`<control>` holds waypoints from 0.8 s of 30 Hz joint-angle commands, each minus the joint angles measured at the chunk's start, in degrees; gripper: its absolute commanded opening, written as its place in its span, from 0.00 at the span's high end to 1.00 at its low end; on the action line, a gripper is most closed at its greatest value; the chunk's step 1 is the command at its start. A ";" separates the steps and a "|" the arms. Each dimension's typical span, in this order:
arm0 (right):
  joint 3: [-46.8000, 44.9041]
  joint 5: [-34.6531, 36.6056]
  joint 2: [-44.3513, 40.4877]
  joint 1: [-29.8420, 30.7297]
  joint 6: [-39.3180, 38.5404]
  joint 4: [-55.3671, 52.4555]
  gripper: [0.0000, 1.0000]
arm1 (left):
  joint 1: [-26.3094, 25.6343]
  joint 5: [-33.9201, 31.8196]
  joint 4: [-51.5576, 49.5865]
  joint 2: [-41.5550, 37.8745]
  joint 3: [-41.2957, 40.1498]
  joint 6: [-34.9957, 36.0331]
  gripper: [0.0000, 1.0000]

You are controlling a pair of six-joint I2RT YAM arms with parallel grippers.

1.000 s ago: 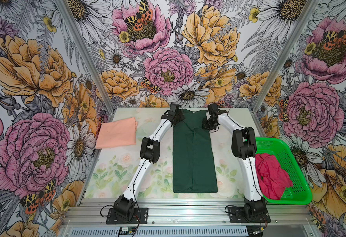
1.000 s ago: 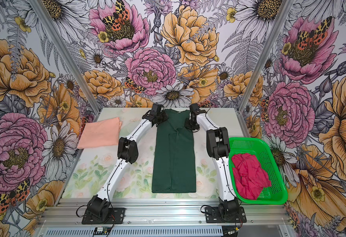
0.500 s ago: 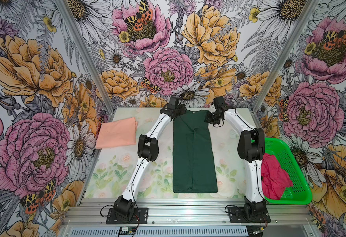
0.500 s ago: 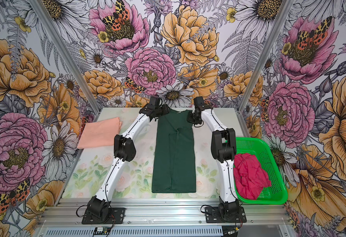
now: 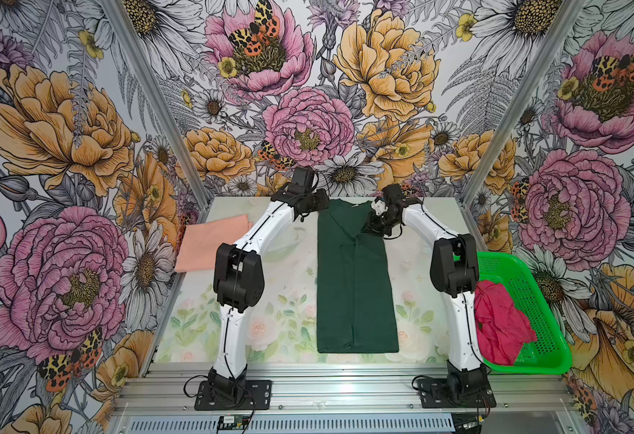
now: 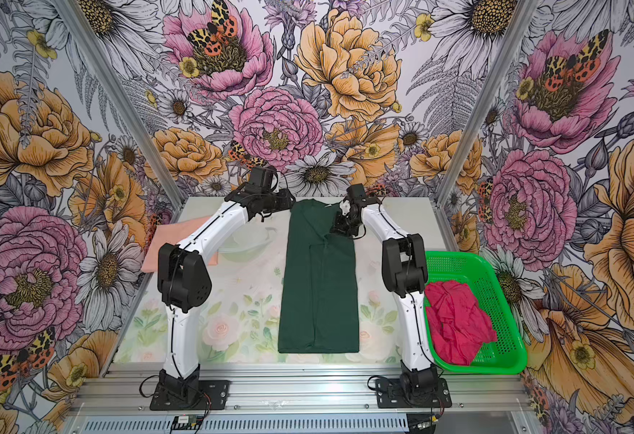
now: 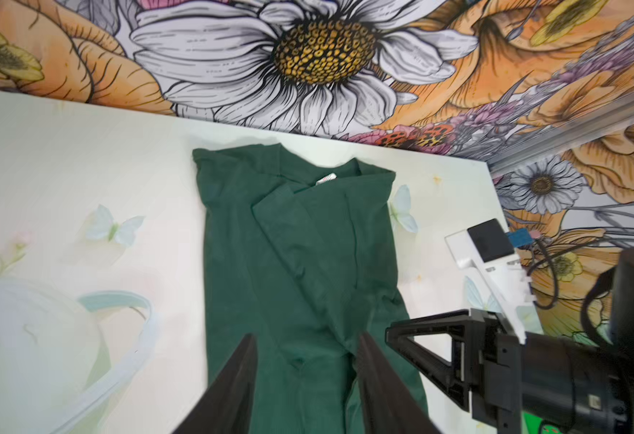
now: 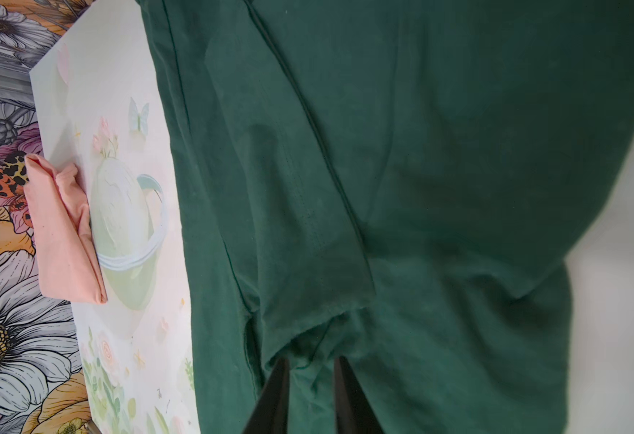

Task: Fold and stack t-shirts
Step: Smooth out the T-shirt at the center of the board.

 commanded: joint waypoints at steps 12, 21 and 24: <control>0.87 4.45 2.24 -1.07 0.95 0.07 0.74 | 4.31 -1.58 4.53 -9.51 -15.17 2.90 0.53; 2.78 3.49 6.39 -1.20 1.90 -0.11 0.74 | 4.51 -1.01 4.71 -9.56 -15.08 3.14 0.53; 4.46 3.19 7.66 -1.23 2.18 -0.11 0.73 | 4.77 -0.76 4.75 -9.54 -15.26 3.23 0.53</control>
